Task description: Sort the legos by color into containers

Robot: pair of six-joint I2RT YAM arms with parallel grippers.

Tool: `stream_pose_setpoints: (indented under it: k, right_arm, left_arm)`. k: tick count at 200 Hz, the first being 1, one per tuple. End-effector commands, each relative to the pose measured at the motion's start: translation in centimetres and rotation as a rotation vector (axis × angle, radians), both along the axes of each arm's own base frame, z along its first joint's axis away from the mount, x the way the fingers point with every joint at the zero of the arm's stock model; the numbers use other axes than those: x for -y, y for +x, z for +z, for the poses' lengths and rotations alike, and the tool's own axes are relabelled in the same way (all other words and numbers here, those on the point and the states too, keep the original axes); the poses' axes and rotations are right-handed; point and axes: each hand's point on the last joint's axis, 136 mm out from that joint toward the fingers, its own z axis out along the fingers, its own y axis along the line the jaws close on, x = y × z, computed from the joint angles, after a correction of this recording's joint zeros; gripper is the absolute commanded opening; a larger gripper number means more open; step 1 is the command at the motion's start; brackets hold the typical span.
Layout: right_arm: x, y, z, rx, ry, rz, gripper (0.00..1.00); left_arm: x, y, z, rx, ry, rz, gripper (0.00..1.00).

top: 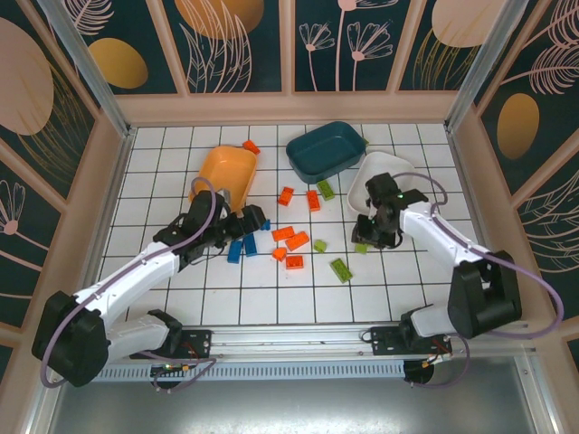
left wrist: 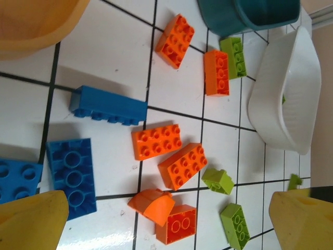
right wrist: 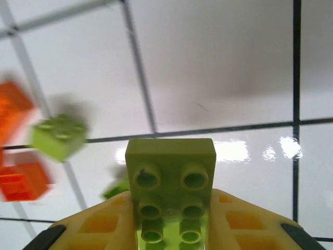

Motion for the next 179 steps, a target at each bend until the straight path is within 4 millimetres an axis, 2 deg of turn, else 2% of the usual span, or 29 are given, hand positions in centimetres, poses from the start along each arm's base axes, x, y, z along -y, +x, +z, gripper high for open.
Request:
stream_pose_setpoints:
  k: [1,20,40,60,78,107,134,169,176,179]
  right_arm:
    - [-0.8,1.3,4.0,0.049,0.065,-0.043,0.30]
    - [0.0,4.2,5.5,0.110,0.054,-0.097,0.30]
    - [2.4,7.7,5.9,0.163,0.008,-0.183,0.30]
    - [4.4,10.4,5.3,0.185,-0.001,-0.254,0.30]
    - [6.1,12.4,3.6,0.166,-0.019,-0.295,0.30]
    - [7.8,14.1,0.8,0.123,-0.039,-0.322,0.30]
    - [9.7,15.3,-0.9,0.102,-0.080,-0.352,0.30]
    - [10.9,16.2,-0.8,0.107,-0.093,-0.385,0.35]
    - [10.9,16.4,-0.5,0.111,-0.093,-0.385,0.38]
    - [10.9,16.4,-0.4,0.113,-0.093,-0.386,0.39]
  left_arm:
    - [0.9,1.2,1.7,0.050,0.019,-0.035,0.98]
    - [1.5,1.9,2.0,0.051,0.028,-0.053,0.98]
    - [1.8,2.5,2.6,0.060,0.028,-0.061,0.99]
    - [1.9,2.6,2.8,0.066,0.031,-0.066,0.99]
    - [1.9,2.5,2.8,0.060,0.037,-0.071,0.98]
    - [1.3,2.0,2.8,0.057,0.060,-0.065,0.98]
    - [0.7,1.8,2.8,0.053,0.094,-0.061,0.99]
    - [1.3,3.1,3.6,0.066,0.108,-0.069,0.98]
    - [1.5,3.3,2.9,0.052,0.122,-0.075,0.99]
    - [1.8,3.9,3.9,0.073,0.114,-0.074,0.98]
